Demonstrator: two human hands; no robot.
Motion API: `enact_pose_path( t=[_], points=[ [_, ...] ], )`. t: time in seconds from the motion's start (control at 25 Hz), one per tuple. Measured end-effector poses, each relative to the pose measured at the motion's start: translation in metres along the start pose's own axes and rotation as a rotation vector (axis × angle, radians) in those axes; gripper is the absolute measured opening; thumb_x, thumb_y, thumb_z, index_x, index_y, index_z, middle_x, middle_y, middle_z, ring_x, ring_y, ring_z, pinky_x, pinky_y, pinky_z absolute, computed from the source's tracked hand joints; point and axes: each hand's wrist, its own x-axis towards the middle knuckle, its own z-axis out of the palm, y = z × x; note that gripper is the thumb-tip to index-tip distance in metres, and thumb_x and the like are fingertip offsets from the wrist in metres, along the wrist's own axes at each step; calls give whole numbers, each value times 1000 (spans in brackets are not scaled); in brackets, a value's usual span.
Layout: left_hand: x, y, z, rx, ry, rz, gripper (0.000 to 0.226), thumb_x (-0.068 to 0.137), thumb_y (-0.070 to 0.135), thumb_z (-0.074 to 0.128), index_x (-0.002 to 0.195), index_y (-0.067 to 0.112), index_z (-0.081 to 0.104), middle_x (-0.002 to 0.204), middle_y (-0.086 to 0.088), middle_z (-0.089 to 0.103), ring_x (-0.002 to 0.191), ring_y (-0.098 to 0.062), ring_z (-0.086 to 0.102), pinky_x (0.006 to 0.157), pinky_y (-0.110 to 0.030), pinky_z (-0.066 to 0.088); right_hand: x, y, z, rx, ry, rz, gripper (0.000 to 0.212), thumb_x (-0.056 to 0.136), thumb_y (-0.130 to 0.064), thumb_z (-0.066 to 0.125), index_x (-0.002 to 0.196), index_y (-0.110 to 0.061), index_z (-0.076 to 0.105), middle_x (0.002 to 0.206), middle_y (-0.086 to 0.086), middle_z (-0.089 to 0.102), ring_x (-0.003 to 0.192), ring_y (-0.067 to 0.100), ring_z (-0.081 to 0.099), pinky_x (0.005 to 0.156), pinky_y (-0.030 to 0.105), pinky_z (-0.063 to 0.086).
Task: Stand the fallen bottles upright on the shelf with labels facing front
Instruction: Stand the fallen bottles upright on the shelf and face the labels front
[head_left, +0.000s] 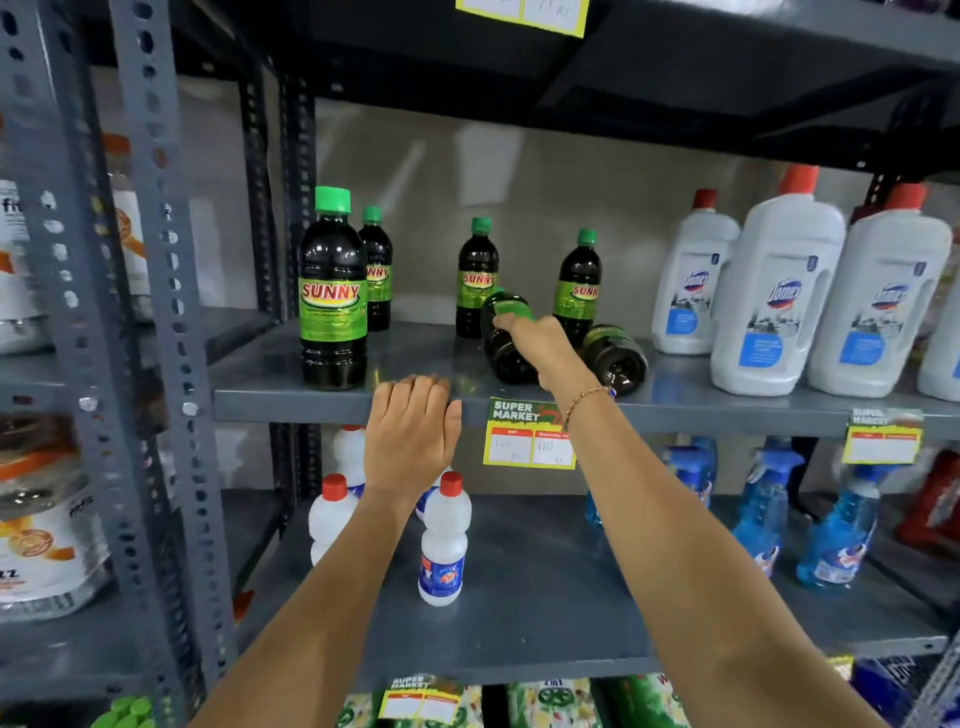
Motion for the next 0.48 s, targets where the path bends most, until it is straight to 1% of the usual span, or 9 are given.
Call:
enact_pose_path(
  t=[0.04, 0.08, 0.16, 0.24, 0.28, 0.32, 0.36, 0.44, 0.48],
  points=[
    [1, -1, -1, 0, -3, 2, 43, 100, 30, 28, 96, 7, 64, 91, -8, 66, 79, -29, 60, 82, -38, 37, -1, 3, 2, 25, 15, -18, 52, 76, -46, 66, 108, -6, 55, 116, 11, 63, 102, 25, 58, 89, 35, 48],
    [1, -1, -1, 2, -12, 3, 43, 100, 30, 28, 96, 7, 64, 92, -8, 66, 80, -29, 60, 82, -38, 37, -2, 5, 3, 46, 24, -30, 53, 76, -48, 65, 106, -4, 56, 120, 14, 62, 106, 27, 57, 92, 36, 47],
    [1, 0, -3, 7, -29, -1, 42, 99, 30, 29, 97, 7, 64, 94, -8, 67, 82, -29, 61, 83, -38, 37, -6, 9, 5, 93, 39, -50, 63, 77, -52, 65, 115, -3, 55, 129, 17, 56, 117, 30, 53, 101, 43, 44],
    [0, 1, -3, 8, -33, -6, 41, 99, 30, 30, 99, 7, 65, 95, -8, 68, 83, -29, 62, 84, -39, 39, -8, 12, 7, 131, 58, -97, 60, 78, -50, 67, 117, -6, 54, 130, 17, 55, 119, 31, 52, 104, 45, 42],
    [0, 1, -3, 3, -28, -5, 40, 98, 30, 31, 98, 7, 65, 95, -8, 68, 83, -29, 62, 84, -39, 39, -9, 13, 7, 153, 58, -130, 54, 79, -46, 68, 115, -8, 54, 126, 16, 57, 119, 29, 53, 102, 42, 44],
    [0, 1, -3, -2, -16, -3, 39, 98, 29, 33, 98, 7, 65, 94, -8, 68, 83, -29, 62, 84, -39, 38, -9, 13, 7, 187, 47, -155, 48, 81, -40, 69, 115, -11, 54, 121, 12, 61, 116, 27, 55, 96, 36, 46],
    [0, 0, -2, -5, -1, 0, 38, 97, 28, 34, 97, 7, 65, 94, -8, 68, 82, -29, 62, 83, -38, 37, -10, 11, 7, 228, 26, -170, 46, 82, -34, 70, 119, -11, 54, 116, 8, 64, 112, 24, 58, 87, 29, 47],
    [2, -1, -1, -7, 11, 1, 36, 97, 28, 35, 96, 7, 64, 93, -8, 67, 81, -28, 61, 83, -37, 35, -9, 10, 5, 278, -18, -188, 51, 84, -23, 70, 128, -9, 49, 109, 3, 65, 98, 14, 61, 72, 19, 41],
    [2, -1, 0, -5, 10, -1, 36, 97, 28, 35, 97, 7, 64, 93, -8, 67, 81, -28, 61, 83, -37, 35, -8, 9, 4, 279, -39, -191, 53, 84, -20, 69, 131, -9, 47, 108, 2, 64, 93, 9, 59, 70, 17, 40]
  ],
)
